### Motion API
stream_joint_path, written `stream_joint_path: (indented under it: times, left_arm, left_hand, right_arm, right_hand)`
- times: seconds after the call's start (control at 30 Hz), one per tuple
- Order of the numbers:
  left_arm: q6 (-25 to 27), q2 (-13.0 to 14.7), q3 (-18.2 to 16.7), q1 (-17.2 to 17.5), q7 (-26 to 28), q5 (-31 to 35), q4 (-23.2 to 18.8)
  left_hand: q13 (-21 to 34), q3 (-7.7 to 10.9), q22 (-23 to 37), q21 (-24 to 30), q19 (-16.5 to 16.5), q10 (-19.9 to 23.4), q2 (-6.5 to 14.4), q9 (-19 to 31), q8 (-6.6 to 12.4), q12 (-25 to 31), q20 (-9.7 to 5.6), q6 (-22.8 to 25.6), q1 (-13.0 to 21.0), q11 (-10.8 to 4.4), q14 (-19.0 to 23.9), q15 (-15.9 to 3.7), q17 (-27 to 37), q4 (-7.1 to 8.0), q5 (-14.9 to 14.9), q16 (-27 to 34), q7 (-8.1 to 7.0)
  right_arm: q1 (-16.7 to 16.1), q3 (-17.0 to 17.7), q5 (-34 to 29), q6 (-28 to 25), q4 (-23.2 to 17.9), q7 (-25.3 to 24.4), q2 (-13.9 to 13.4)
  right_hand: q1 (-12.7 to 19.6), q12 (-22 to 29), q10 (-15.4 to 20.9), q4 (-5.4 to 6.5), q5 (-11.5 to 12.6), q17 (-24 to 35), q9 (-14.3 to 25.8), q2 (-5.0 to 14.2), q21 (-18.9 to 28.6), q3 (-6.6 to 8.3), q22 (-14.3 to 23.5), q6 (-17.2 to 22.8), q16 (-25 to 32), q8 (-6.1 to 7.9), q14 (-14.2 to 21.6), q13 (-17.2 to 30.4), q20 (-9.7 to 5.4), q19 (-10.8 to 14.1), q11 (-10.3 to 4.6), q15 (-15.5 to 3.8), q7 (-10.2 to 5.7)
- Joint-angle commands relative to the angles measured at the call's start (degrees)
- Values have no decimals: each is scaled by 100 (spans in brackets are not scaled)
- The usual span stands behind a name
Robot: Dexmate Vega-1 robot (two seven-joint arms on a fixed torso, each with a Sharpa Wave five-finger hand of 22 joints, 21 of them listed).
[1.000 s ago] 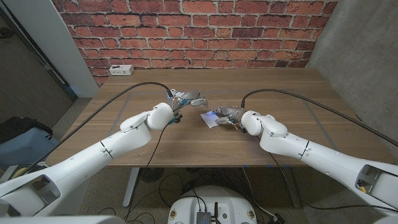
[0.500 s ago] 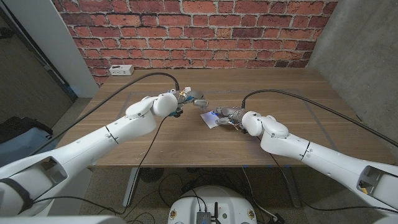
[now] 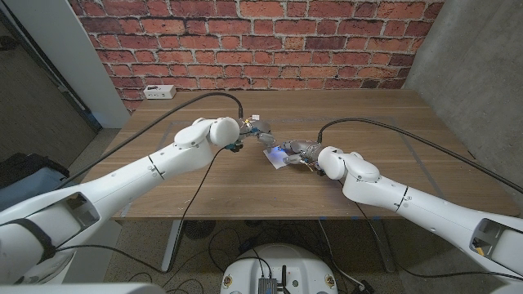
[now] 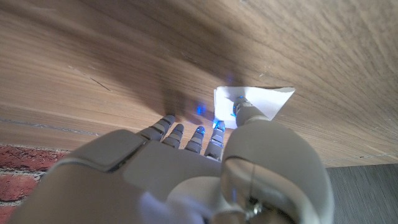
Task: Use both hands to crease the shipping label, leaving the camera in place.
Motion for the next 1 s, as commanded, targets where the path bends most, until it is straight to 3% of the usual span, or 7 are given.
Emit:
stream_joint_path:
  times: [0.03,0.33,0.73,1.0]
  left_arm:
    - [36,-176,229,-213,-375,289,188]
    - [69,-310,330,-308,-534,349,404]
    - [165,-507,496,-500,-751,327,858]
    - [139,-577,672,-643,-869,410,1017]
  left_hand:
    - [23,24,24,48,60,6,-3,20,-21,21,15,24,-46,10,13,38,17,77,44,-3,52]
    - [55,31,26,63,54,-30,0,44,-59,18,16,-43,-102,28,-7,76,36,173,70,-21,70]
    - [179,6,35,71,-58,-217,-3,141,-151,11,103,-293,-272,129,-115,202,145,479,86,-69,56]
    - [229,23,35,17,-254,-267,4,188,-148,15,110,-317,-326,167,-178,230,184,596,93,-104,84]
  right_arm:
    - [-33,28,2,42,-10,-15,-10]
    - [-41,38,3,49,-10,-5,-12]
    - [-22,48,0,110,19,-5,-4]
    - [15,57,40,127,102,18,37]
  right_hand:
    - [53,23,48,34,25,6,18,3,41,12,27,62,51,30,-16,9,15,54,-9,-253,9]
    - [60,25,60,36,25,5,17,-2,43,17,27,71,53,29,-12,9,20,54,8,-244,9]
    - [68,23,62,34,25,3,17,-12,44,19,26,85,53,29,-9,9,20,52,-3,-249,10]
    - [71,21,61,34,25,2,17,-16,46,18,25,95,53,30,-7,9,22,56,-2,-246,9]
